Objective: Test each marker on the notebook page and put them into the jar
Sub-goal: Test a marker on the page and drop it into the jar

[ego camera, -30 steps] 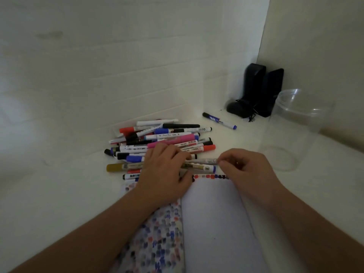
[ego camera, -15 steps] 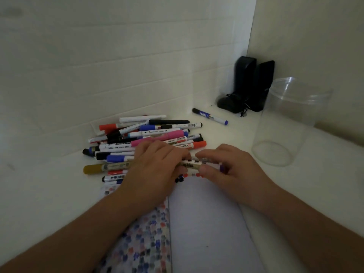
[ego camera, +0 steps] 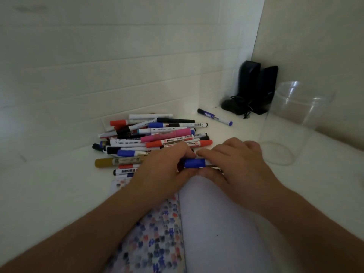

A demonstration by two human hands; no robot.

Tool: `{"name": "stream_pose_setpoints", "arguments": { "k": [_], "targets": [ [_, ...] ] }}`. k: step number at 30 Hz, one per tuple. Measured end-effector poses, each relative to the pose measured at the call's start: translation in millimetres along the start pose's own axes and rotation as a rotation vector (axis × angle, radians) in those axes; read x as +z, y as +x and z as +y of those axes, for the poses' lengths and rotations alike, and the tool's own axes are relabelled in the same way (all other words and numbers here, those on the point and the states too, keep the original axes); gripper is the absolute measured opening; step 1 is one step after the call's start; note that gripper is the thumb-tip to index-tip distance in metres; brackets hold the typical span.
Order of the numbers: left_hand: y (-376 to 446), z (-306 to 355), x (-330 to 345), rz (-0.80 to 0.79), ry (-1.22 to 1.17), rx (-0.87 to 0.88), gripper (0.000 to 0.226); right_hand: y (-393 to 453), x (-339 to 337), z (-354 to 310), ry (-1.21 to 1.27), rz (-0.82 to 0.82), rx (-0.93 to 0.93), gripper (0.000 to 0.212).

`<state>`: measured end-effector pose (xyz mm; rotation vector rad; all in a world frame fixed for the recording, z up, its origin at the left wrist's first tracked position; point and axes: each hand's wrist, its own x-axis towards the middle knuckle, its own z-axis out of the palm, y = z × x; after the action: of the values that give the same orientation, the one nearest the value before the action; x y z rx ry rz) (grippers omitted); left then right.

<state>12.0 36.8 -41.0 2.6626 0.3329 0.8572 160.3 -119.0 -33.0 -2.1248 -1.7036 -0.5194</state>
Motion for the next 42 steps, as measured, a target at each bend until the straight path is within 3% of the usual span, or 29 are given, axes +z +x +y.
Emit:
{"name": "stream_pose_setpoints", "arguments": {
  "k": [6, 10, 14, 18, 24, 30, 33, 35, 38, 40, 42],
  "targets": [
    [0, -4, -3, -0.030, 0.019, 0.035, 0.019, -1, 12, -10, 0.138, -0.064, 0.036, 0.053],
    [0, -9, -7, -0.042, -0.049, 0.046, 0.023, -3, 9, -10, 0.136, -0.075, 0.078, 0.049],
    [1, -13, -8, -0.056, -0.161, 0.004, 0.028, -2, 5, -14, 0.110, -0.185, 0.105, 0.043],
    [1, -13, -9, -0.096, -0.160, 0.033, 0.033, -1, 6, -9, 0.157, -0.220, 0.066, 0.050],
    [1, -16, -10, -0.136, -0.116, 0.070, 0.018, 1, 7, -6, 0.216, -0.247, 0.059, 0.028],
    [2, -13, -13, -0.142, -0.197, 0.080, 0.028, 6, -2, -5, 0.166, -0.319, 0.078, 0.056],
    [2, -12, -13, -0.152, -0.179, 0.075, 0.020, 8, -7, -7, 0.131, -0.391, 0.097, 0.049],
    [1, -12, -12, -0.148, -0.158, 0.061, 0.020, 10, -13, -12, 0.142, -0.460, 0.171, 0.049],
    [-1, -14, -14, -0.110, -0.166, 0.021, 0.017, 12, -29, -9, 0.209, -0.464, 0.317, 0.072],
    [-3, -17, -18, -0.098, -0.177, -0.016, 0.016, 6, -32, 2, 0.312, -0.342, 0.409, 0.058],
    [-4, -20, -22, -0.114, -0.207, -0.025, 0.013, 2, -33, 15, 0.607, -0.165, 0.545, 0.025]
  ]
}}
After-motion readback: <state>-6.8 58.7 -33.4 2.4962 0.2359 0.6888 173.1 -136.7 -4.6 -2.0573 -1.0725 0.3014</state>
